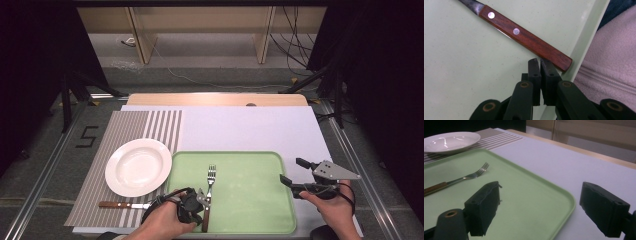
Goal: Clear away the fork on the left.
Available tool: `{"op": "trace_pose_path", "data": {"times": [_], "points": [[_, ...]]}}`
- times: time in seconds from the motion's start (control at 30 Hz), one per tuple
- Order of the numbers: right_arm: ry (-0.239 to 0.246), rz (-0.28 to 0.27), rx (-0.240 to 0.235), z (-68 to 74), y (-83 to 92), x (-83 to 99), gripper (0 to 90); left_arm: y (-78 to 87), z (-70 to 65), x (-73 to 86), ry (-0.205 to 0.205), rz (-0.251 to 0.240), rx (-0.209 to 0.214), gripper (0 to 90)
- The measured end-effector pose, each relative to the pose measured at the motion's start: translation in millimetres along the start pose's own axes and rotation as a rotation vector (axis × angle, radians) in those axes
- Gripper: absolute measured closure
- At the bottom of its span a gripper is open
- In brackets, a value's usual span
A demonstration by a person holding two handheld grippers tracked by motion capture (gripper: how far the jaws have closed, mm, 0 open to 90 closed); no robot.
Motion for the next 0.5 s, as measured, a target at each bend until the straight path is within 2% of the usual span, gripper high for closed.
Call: {"op": "trace_pose_path", "data": {"times": [0.27, 0.5], "points": [[0.000, 0.001, 0.000, 0.0, -0.1, 0.1, 17.5, -1.1, -1.7, -1.7, -0.019, -0.022, 0.005, 82.7], [0.001, -0.001, -0.001, 0.2, 0.1, 0.0, 17.6, -2.0, -2.5, -2.5, -0.013, -0.040, 0.007, 80.7]]}}
Point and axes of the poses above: each handheld gripper's, and its own axes: y roughly backward along the jaws, x roughly out of its underside, z roughly to its left, the point moved 1 cm from there along -y, roughly forward along the jaws, and after that the axes turned 6 degrees about -x, right-handed, at the moved point
